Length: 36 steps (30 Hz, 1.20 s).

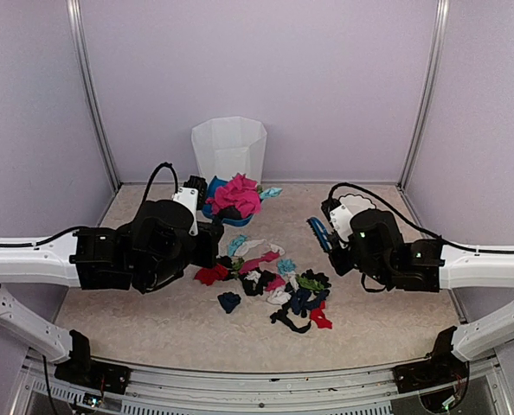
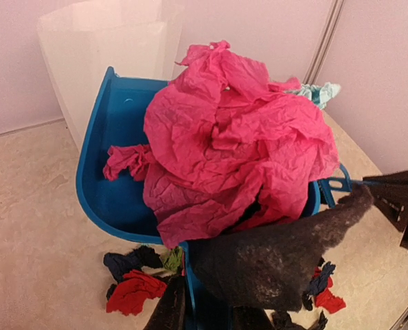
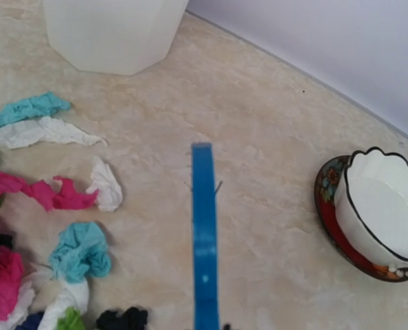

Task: Sweep away the paper scraps from the table
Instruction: Dump the paper scraps in the dustpan into the trash bin.

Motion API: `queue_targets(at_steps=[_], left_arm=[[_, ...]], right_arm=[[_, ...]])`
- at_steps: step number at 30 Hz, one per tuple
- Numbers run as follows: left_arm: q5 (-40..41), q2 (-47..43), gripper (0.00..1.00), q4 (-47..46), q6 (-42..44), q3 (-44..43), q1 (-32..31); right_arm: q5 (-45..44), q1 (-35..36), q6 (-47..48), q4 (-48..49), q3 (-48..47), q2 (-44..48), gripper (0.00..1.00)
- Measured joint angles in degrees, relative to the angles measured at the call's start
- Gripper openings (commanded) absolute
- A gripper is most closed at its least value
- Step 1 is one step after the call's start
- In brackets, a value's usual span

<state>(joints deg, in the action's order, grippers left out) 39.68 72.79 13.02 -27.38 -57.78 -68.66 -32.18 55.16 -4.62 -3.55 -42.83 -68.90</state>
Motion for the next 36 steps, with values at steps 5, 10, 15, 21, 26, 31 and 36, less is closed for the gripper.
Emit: queue_targets(at_steps=[5,10,15,21,26,31,36], left_arm=[[-4.33,2.01,0.0,3.37,3.15,-8.52,5.79],[-8.68,7.26,0.0,6.16,6.43,-17.62,11.43],[-12.37,13.6,0.0,10.36,8.92,-27.69,15.78],[-17.62,20.92,0.0,15.74,10.51,-40.81,20.2],[-21.11,25.53,0.0,20.04,10.58,-48.65,22.84],[-26.67,29.11,0.0,23.82,8.66,-54.31,25.97],[-34.18,31.47,0.0,25.49,5.4,-56.19,30.73]], right_arm=[[0.26,-0.15,0.0,0.07,0.35,0.15,0.0],[0.61,-0.22,0.0,0.28,0.5,0.15,0.0],[1.22,-0.24,-0.04,0.46,0.57,0.15,0.0],[2.08,-0.57,-0.72,0.48,0.92,0.15,0.0],[2.89,-0.63,-1.38,0.59,1.29,0.15,0.0],[3.65,-0.66,-1.97,0.7,1.44,0.15,0.0],[4.09,-0.66,-2.58,0.7,1.44,0.13,0.0]])
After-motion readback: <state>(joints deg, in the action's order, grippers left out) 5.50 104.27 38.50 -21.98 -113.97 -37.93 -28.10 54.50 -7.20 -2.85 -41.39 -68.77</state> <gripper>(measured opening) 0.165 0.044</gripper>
